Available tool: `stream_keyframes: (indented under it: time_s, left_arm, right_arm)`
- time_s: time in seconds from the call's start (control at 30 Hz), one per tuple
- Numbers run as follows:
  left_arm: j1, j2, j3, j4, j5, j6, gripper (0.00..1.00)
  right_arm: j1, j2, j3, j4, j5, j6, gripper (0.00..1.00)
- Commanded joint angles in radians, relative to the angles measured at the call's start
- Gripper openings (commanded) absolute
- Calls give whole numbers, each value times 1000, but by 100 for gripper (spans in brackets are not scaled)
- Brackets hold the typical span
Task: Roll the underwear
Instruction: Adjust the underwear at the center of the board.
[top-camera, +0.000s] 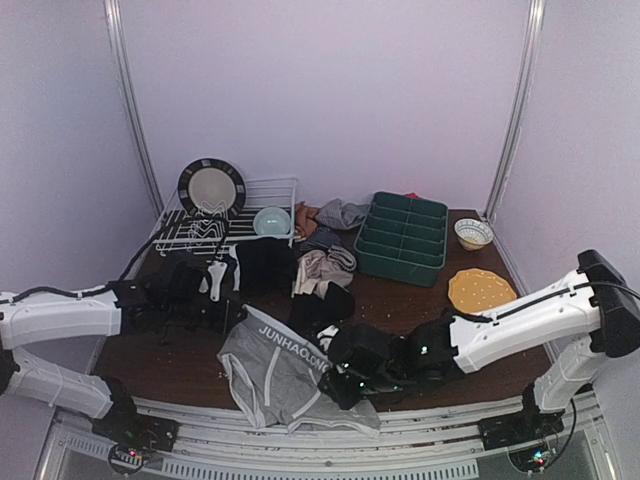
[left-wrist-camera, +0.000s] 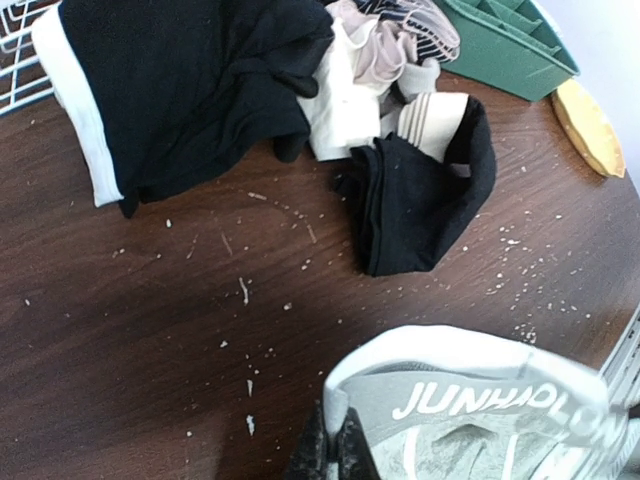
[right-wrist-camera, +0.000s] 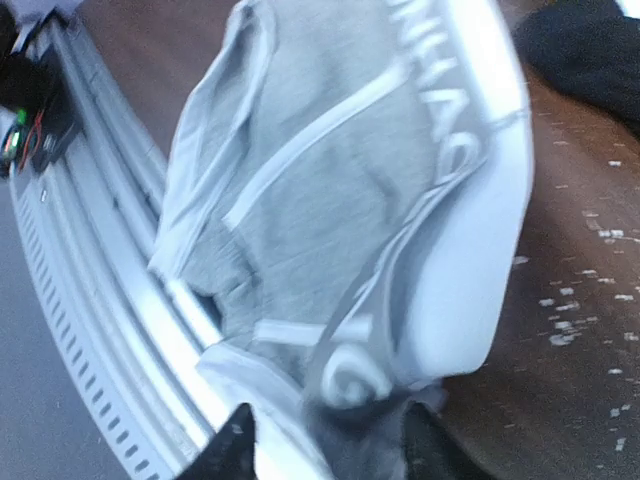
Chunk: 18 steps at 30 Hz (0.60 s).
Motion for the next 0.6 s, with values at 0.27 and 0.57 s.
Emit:
stream_keyframes:
  time_s: [0.27,0.57]
  left_arm:
    - [-4,-57,-125,-23,-129,-76,0]
    - [-4,-34,-126,-28,-130,-86,0]
  right_arm:
    - [-27,-188,-129,42,-31,-25,74]
    - [-122,12,-21,41,-202,-40,59]
